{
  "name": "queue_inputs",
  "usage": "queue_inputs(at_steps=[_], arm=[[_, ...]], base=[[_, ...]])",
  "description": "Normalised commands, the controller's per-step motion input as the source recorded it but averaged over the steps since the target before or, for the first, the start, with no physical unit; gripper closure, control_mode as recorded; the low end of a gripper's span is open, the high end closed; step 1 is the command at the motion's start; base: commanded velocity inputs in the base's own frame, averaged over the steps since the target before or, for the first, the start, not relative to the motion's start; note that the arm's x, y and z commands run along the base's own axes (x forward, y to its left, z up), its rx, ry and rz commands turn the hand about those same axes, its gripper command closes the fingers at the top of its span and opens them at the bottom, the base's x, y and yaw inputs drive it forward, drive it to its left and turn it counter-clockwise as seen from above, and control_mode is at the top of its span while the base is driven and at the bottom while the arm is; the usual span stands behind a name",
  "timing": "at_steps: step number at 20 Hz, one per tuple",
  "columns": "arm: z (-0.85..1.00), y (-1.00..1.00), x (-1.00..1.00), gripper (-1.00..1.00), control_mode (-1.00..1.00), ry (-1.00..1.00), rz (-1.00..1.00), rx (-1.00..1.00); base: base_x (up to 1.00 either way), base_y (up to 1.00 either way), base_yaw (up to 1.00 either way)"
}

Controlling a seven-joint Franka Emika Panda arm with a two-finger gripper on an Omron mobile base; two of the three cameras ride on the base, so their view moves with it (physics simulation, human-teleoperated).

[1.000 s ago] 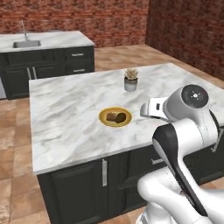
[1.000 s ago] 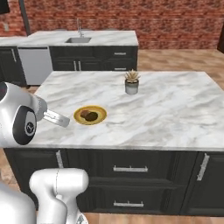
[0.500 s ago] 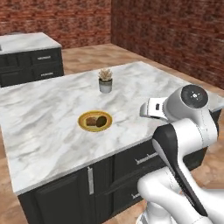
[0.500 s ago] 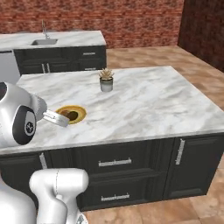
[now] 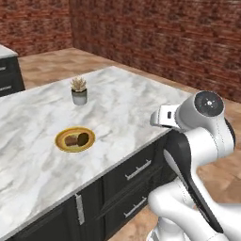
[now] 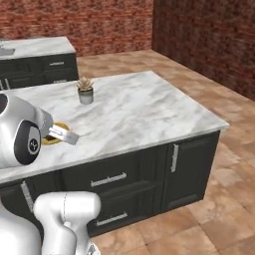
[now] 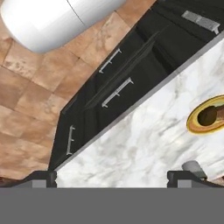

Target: Pick the avocado and bread from the counter and place them on the plate. Then pick the jam from the cabinet and place it next to the plate. Lastly close the cabinet door.

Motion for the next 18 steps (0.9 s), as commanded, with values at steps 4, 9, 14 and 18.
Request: queue_inputs(at_steps=[4,9,14,18], arm=[[0.00,0.00,0.00,-1.00,1.00,0.00,0.00,0.00],[0.00,0.00,0.00,-1.00,1.00,0.00,0.00,0.00],[0.00,0.00,0.00,-1.00,1.00,0.00,0.00,0.00],[0.00,0.00,0.00,-1.00,1.00,0.00,0.00,0.00]], base=[[-0.10,0.05,-0.39],[-0.13,0.03,-0.39],[-0.08,0.07,-0.38],[-0.16,0.01,-0.37]])
